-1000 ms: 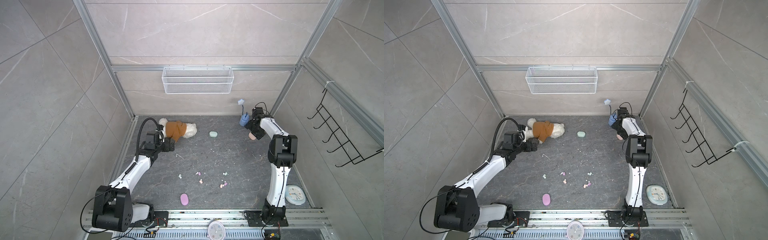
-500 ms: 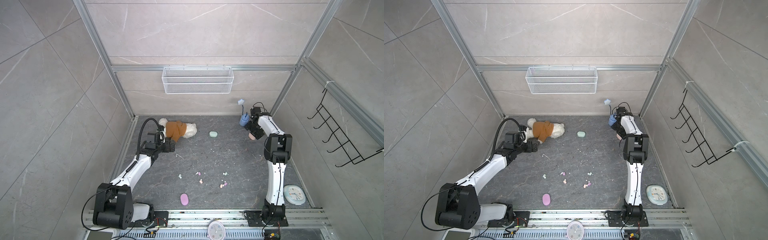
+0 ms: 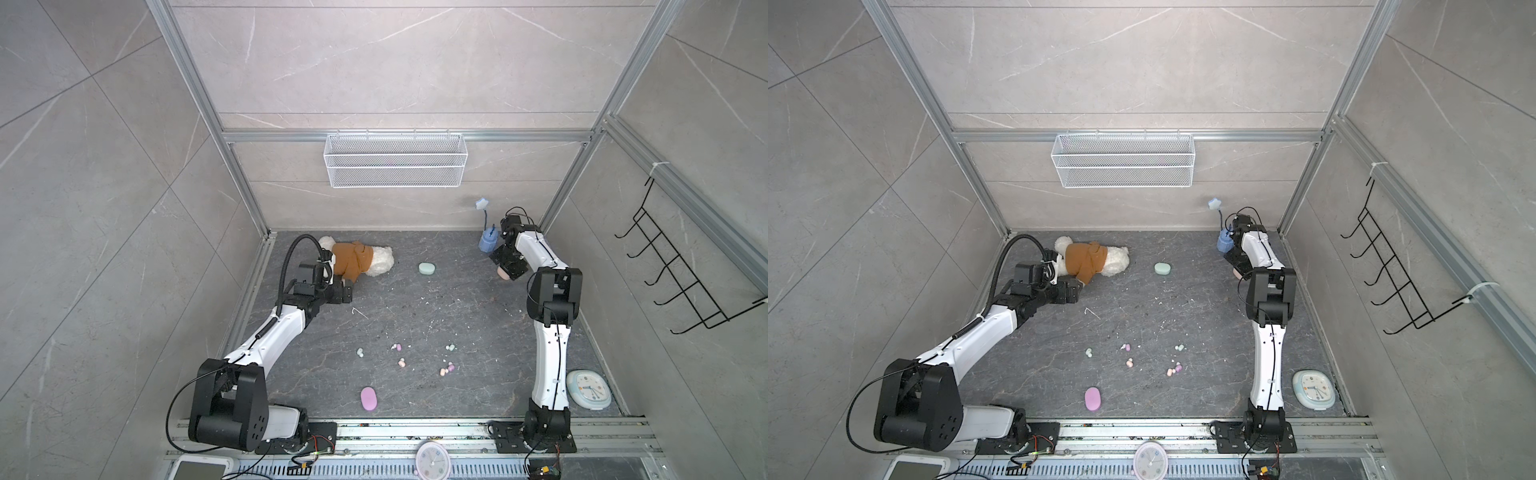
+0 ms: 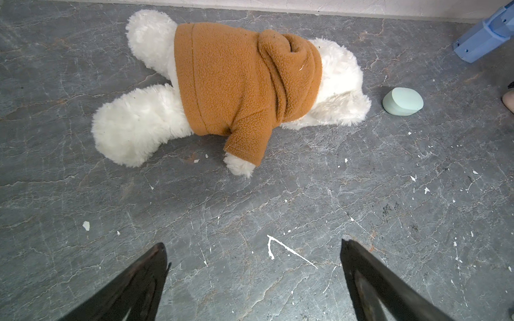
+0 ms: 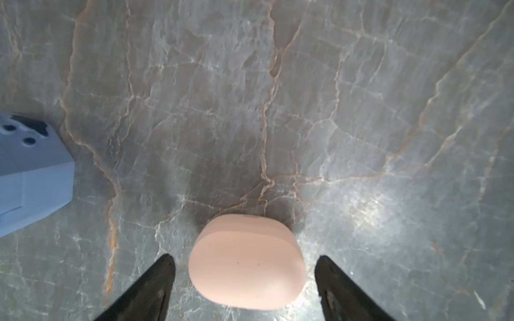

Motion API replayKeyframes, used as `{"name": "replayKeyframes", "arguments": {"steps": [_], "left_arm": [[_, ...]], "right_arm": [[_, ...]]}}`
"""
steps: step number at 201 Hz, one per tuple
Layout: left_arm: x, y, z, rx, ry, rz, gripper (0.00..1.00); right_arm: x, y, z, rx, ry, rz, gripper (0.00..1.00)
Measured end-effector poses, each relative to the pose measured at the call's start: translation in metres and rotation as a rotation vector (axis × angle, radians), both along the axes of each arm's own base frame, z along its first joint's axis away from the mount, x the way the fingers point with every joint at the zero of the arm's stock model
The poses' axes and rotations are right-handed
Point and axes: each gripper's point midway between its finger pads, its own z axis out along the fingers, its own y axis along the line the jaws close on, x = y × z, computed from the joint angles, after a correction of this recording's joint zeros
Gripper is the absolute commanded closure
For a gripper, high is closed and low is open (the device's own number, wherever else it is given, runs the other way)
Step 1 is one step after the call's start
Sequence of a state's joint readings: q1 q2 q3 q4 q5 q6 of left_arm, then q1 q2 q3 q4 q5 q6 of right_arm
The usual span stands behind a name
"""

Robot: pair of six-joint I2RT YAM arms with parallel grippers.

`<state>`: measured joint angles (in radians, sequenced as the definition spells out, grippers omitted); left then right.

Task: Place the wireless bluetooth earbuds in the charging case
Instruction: 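Lower the right gripper and grasp the pink oval case, then lift the pink case toward the left gripper while the left gripper approaches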

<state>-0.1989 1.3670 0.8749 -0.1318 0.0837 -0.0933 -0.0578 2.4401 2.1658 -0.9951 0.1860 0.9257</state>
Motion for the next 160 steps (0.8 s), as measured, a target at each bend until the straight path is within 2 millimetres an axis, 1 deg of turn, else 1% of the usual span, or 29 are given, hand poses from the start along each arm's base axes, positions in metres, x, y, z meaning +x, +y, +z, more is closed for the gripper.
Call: {"name": "replayKeyframes", "arguments": {"steps": [42,111,160], "left_arm": [[-0.0003,-0.0010,-0.0003,0.001,0.001,-0.002,0.00],[0.0015,-0.0016,-0.0001,0.005,0.001,-0.005,0.00],[0.0016,-0.0015,-0.0001,0.008,0.001,-0.007,0.00]], "right_arm": [[-0.0004,-0.0041,-0.0003,0.012,-0.002,-0.011,0.26],[0.0001,0.0013,-0.0018,0.045,-0.003,-0.004,0.26],[-0.0001,0.0039,-0.0058,0.059,0.003,0.000,0.34]]}}
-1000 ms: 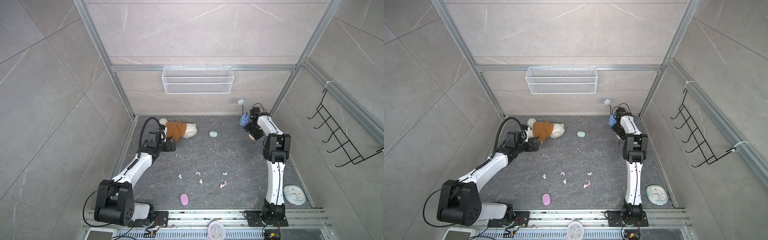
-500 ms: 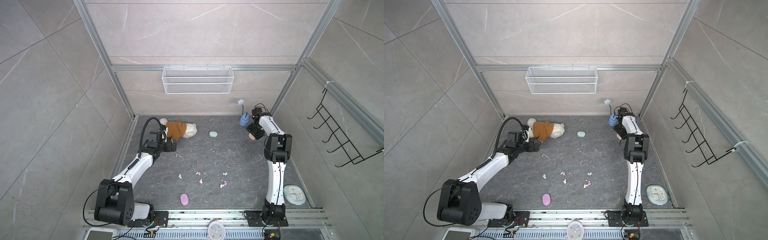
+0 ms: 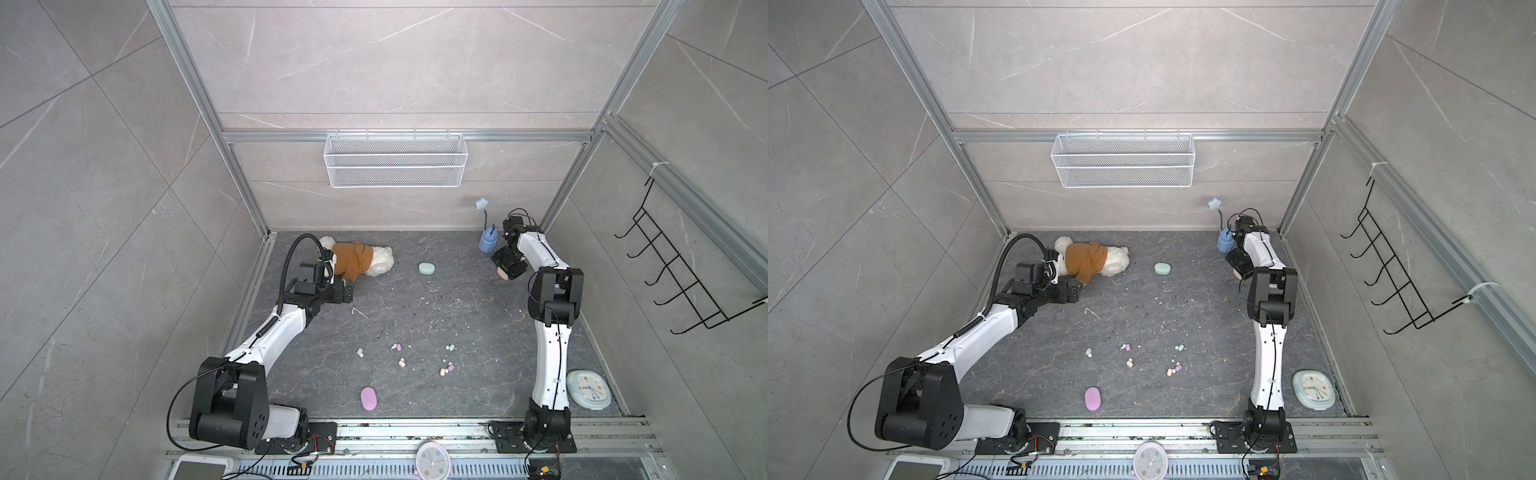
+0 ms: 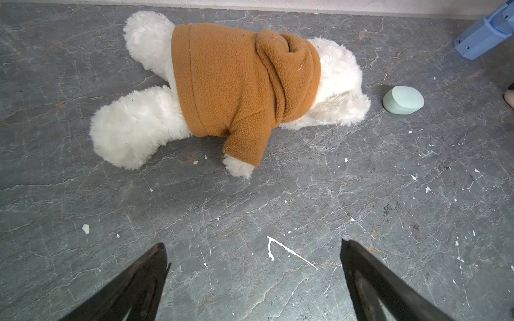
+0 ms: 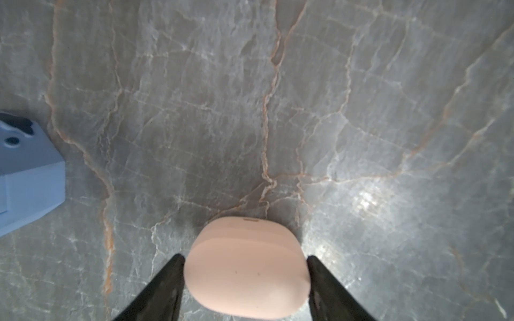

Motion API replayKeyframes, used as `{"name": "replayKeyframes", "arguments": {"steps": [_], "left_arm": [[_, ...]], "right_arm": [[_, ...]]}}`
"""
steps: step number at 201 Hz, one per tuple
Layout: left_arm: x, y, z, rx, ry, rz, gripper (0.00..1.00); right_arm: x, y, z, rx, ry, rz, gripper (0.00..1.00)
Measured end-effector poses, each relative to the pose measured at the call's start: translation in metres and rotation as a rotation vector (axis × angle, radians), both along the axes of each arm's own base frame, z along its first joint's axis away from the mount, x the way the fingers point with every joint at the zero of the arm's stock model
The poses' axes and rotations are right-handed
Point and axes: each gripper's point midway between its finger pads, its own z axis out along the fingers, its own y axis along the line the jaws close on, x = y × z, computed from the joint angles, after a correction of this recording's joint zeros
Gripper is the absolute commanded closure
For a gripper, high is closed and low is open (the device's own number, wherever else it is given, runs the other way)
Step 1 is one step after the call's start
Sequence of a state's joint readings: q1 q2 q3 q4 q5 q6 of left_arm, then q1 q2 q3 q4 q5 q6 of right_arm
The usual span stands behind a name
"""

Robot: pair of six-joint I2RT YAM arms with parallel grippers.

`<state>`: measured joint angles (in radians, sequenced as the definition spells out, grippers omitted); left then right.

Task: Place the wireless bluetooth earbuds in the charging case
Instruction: 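Lift the pink case toward the left gripper while the left gripper approaches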

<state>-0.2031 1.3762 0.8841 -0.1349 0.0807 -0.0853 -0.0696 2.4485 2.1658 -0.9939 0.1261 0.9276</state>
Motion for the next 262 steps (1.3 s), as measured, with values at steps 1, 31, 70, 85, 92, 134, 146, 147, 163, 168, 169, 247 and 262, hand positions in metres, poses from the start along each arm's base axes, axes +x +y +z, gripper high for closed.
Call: {"name": "replayKeyframes", "arguments": {"steps": [1,31,70,85,92,134,146,147,163,168,169,247,262], "left_arm": [[0.000,0.000,0.000,0.000,0.000,0.000,0.00],[0.000,0.000,0.000,0.004,-0.001,-0.003,0.00],[0.000,0.000,0.000,0.004,-0.002,-0.004,0.00],[0.000,0.000,0.000,0.004,-0.002,-0.004,0.00],[0.000,0.000,0.000,0.004,-0.002,-0.005,0.00],[-0.002,-0.006,0.000,0.004,0.000,-0.021,0.00],[-0.003,-0.008,0.000,0.004,0.002,-0.027,0.00],[-0.003,-0.009,0.000,0.004,0.002,-0.027,0.00],[-0.004,-0.013,0.000,0.004,0.004,-0.041,0.00],[-0.005,-0.015,0.001,0.004,0.005,-0.047,0.00],[-0.005,-0.015,0.001,0.005,0.006,-0.048,0.00],[-0.025,-0.077,0.026,0.042,-0.020,-0.296,0.00],[-0.035,-0.093,0.026,0.061,-0.021,-0.364,0.00]], "right_arm": [[0.000,0.000,0.000,0.000,0.000,0.000,0.34],[0.000,0.000,0.000,0.003,-0.001,0.003,0.39],[0.001,0.000,-0.001,0.002,-0.004,0.004,0.43],[0.001,0.000,0.000,0.002,-0.011,0.005,0.44],[0.000,0.001,0.000,0.001,-0.016,0.008,0.45],[-0.014,0.010,0.001,0.023,-0.026,0.044,0.47],[-0.021,0.017,0.001,0.032,-0.027,0.061,0.47],[-0.022,0.018,0.001,0.034,-0.027,0.064,0.47],[-0.034,0.032,0.003,0.053,-0.029,0.095,0.48],[-0.037,0.037,0.004,0.059,-0.033,0.107,0.48],[-0.037,0.037,0.004,0.060,-0.034,0.109,0.48],[-0.104,0.131,0.033,0.181,-0.117,0.330,0.51],[-0.117,0.153,0.038,0.202,-0.129,0.386,0.51]]}}
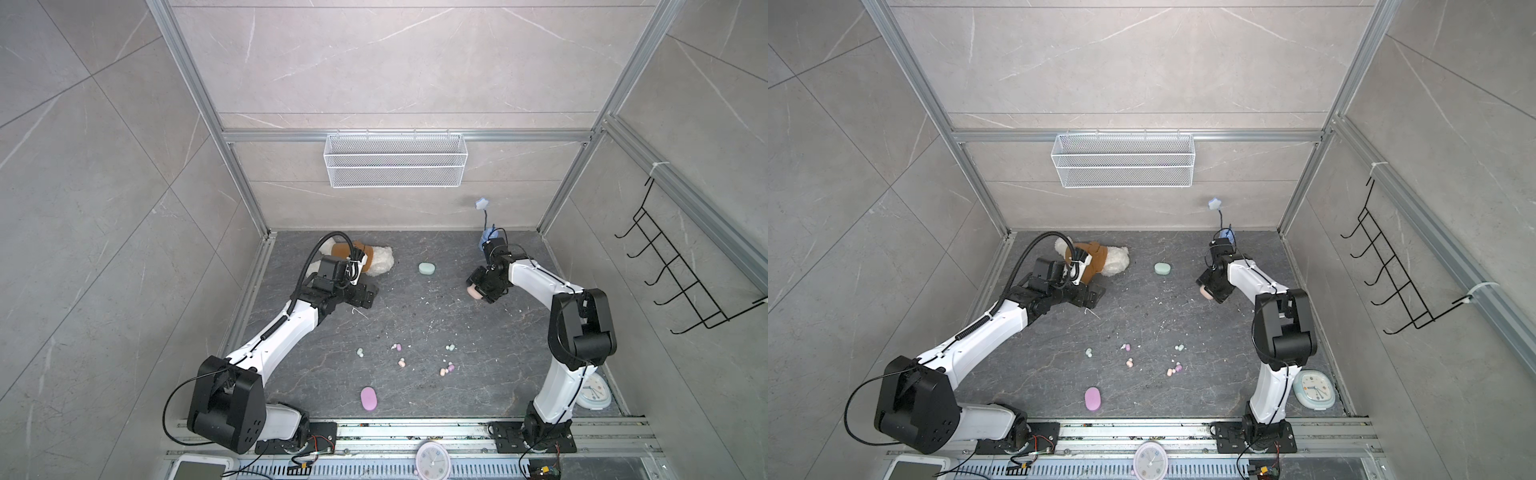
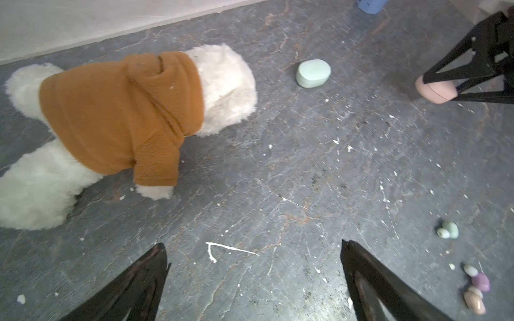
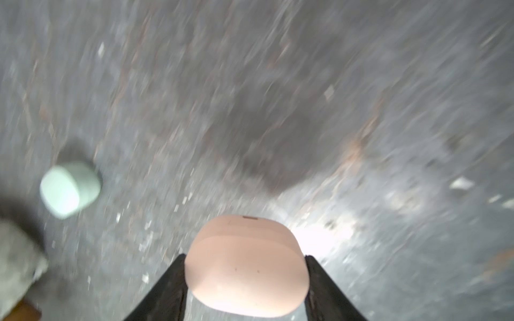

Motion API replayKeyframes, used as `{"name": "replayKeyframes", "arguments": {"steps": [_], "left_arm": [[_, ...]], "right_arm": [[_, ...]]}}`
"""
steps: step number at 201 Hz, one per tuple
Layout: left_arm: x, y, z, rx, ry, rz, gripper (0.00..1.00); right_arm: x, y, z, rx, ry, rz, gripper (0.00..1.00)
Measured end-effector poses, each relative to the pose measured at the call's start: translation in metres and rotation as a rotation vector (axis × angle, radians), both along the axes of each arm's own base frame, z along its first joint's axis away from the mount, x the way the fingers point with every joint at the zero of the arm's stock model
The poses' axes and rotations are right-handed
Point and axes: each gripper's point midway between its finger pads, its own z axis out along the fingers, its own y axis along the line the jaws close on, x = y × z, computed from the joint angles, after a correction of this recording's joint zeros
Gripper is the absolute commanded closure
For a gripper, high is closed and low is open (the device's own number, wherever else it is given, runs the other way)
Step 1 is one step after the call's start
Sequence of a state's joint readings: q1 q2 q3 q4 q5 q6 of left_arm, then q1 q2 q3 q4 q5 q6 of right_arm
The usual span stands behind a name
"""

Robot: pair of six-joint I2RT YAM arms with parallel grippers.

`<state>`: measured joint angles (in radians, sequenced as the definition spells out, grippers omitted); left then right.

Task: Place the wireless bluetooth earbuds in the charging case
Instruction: 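Lift the pink case toward the left gripper while the left gripper approaches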

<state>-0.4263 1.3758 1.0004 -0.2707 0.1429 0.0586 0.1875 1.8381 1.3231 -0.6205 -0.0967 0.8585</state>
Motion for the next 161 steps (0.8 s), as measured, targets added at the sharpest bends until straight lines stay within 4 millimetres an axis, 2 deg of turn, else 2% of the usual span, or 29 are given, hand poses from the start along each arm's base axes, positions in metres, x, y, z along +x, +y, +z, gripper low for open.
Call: {"name": "replayKeyframes", "arguments": {"steps": [24,54,115,161], "left_arm": [[-0.017,-0.021,-0.002,0.023,0.000,-0.107,0.00],[-0.033,-0.039,-0.003,0.018,0.010,-0.215,0.00],[-0.055,-0.066,0.005,-0.032,-0.019,-0.402,0.00],[-0.068,-0.086,0.018,-0.088,-0.074,-0.538,0.00]], "right_arm": [[-0.018,0.035,0.012,0.042,-0.034,0.109,0.51],[-0.036,0.070,0.041,0.124,-0.101,0.245,0.50],[-0.070,0.118,0.094,0.305,-0.202,0.505,0.51],[-0.103,0.149,0.110,0.408,-0.202,0.682,0.51]]}}
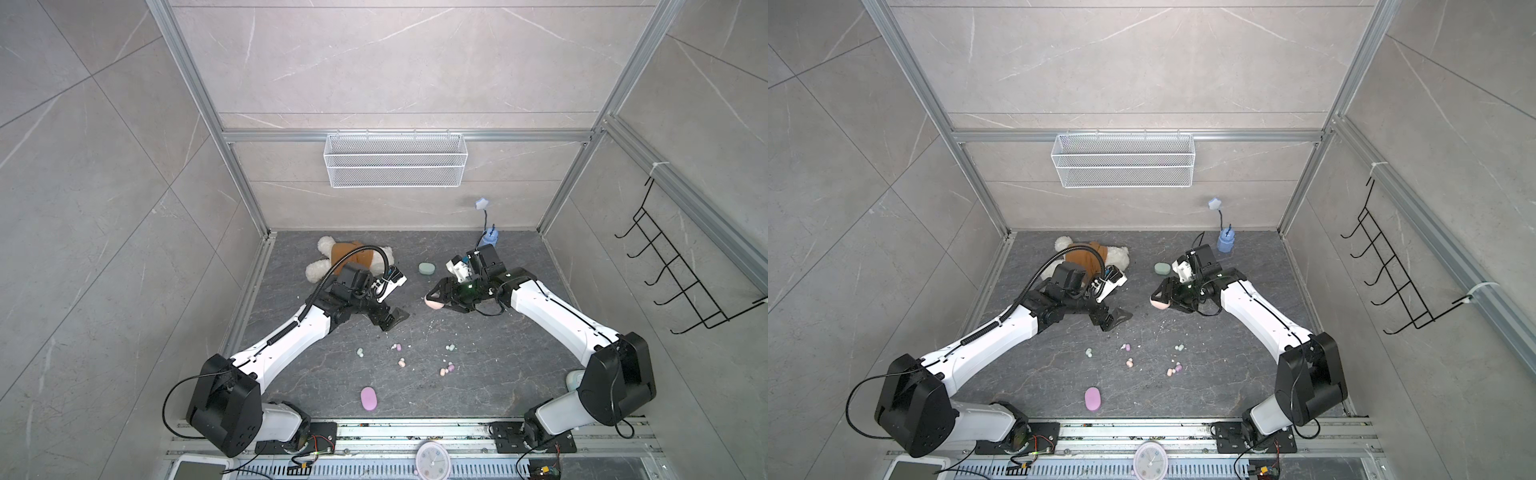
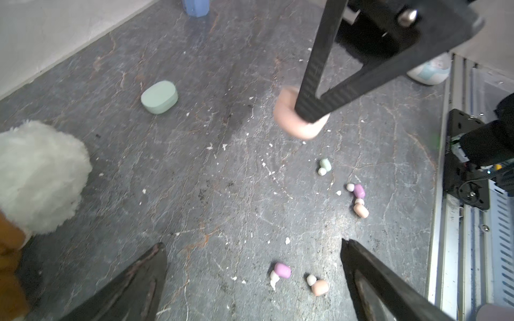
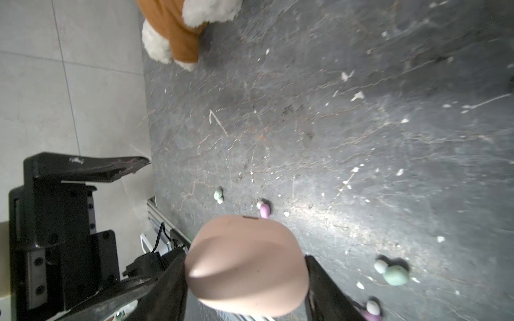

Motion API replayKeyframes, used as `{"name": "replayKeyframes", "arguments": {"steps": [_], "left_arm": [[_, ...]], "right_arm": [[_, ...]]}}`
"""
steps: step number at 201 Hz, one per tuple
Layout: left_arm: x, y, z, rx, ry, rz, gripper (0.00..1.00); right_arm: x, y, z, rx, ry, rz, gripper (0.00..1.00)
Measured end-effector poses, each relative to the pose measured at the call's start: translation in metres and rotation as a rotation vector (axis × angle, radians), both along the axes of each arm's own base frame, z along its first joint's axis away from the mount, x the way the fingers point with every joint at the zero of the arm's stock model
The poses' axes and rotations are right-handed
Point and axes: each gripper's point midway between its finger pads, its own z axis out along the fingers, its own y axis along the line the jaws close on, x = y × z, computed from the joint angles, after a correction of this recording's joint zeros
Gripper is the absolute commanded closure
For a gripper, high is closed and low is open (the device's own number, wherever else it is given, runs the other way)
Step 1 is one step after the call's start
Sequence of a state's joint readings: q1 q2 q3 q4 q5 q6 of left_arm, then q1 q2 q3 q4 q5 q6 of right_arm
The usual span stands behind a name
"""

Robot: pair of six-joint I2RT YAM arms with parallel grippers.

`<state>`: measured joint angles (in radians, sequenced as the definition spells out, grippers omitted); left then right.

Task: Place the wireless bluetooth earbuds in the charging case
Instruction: 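Lift the pink case toward the left gripper while the left gripper approaches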

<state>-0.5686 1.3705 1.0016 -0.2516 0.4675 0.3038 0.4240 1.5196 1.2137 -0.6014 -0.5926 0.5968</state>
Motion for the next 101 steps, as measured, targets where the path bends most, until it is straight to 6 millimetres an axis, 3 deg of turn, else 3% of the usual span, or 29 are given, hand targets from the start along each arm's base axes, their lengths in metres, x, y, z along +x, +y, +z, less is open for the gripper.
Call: {"name": "replayKeyframes", "arguments": {"steps": [51,101], "left_arm": [[-0.013,-0.013,0.006,-0.056,-0.043,-0.121,0.01],[-0.032,-0.030,0.008,-0.085,-0.043,-0.231,0.07]], "right_arm": [[-0.021,0.014,0.021,0.073,0.000,0.092,0.51],[-0.030,0.024,0.032,0.101,-0.016,0.147,0.50]]}}
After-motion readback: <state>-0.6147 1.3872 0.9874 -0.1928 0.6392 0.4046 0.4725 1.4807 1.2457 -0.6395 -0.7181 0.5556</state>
